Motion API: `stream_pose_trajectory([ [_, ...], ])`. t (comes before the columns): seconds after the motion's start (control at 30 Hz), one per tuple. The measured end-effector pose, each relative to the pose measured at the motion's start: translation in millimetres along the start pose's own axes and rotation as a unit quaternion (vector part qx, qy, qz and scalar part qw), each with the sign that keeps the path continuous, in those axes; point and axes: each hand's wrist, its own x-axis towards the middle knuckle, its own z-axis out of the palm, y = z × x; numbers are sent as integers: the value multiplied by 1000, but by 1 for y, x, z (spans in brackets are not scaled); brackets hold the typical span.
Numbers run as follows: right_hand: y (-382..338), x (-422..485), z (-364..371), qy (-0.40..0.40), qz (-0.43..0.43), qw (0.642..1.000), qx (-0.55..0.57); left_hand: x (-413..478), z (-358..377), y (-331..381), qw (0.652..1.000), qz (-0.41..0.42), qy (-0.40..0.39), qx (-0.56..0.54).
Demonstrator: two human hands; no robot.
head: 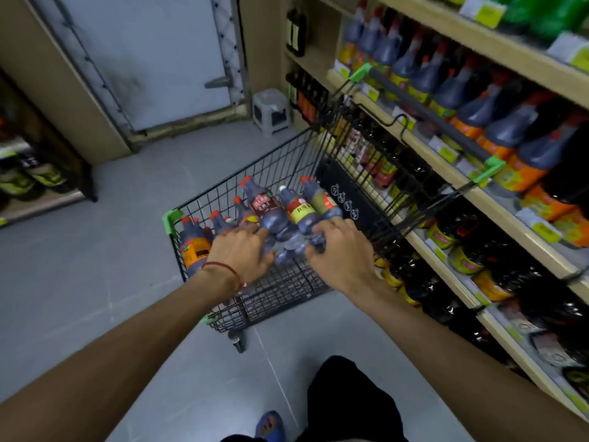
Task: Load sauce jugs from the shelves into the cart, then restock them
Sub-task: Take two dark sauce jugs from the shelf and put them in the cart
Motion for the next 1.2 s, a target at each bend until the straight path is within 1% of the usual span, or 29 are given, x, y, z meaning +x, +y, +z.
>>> stream_pose_trajectory([
  [0.17, 3, 73, 26, -59, -24, 998, 17, 47, 27, -30, 997, -57, -28, -51],
  [0.23, 8, 103, 43, -89, -42, 995, 10, 66, 39, -37, 992, -97, -43, -66],
  [0.4, 16, 170, 82, -166, -77, 983, 25, 104, 61, -43, 977, -196, -51, -73],
  [0.5, 24, 204, 105, -217, -75, 973, 32, 125, 71, -44, 962, -244, -70, -96],
  [0.67, 28, 243, 147, -276, -36, 959, 51, 146, 89, -52, 939, -315, -83, -108],
  [0.83, 17, 265, 179, -308, 17, 947, 89, 151, 105, -65, 920, -353, -117, -121],
  [0.97, 6, 274, 204, -321, 96, 932, 137, 151, 118, -77, 914, -362, -116, -139],
  [1.03, -1, 272, 215, -312, 133, 927, 160, 149, 123, -83, 915, -357, -113, -149],
  [1.13, -10, 271, 224, -292, 173, 929, 149, 142, 133, -97, 918, -343, -110, -169],
  [1.2, -11, 271, 225, -287, 202, 923, 155, 134, 141, -108, 920, -335, -113, -169],
])
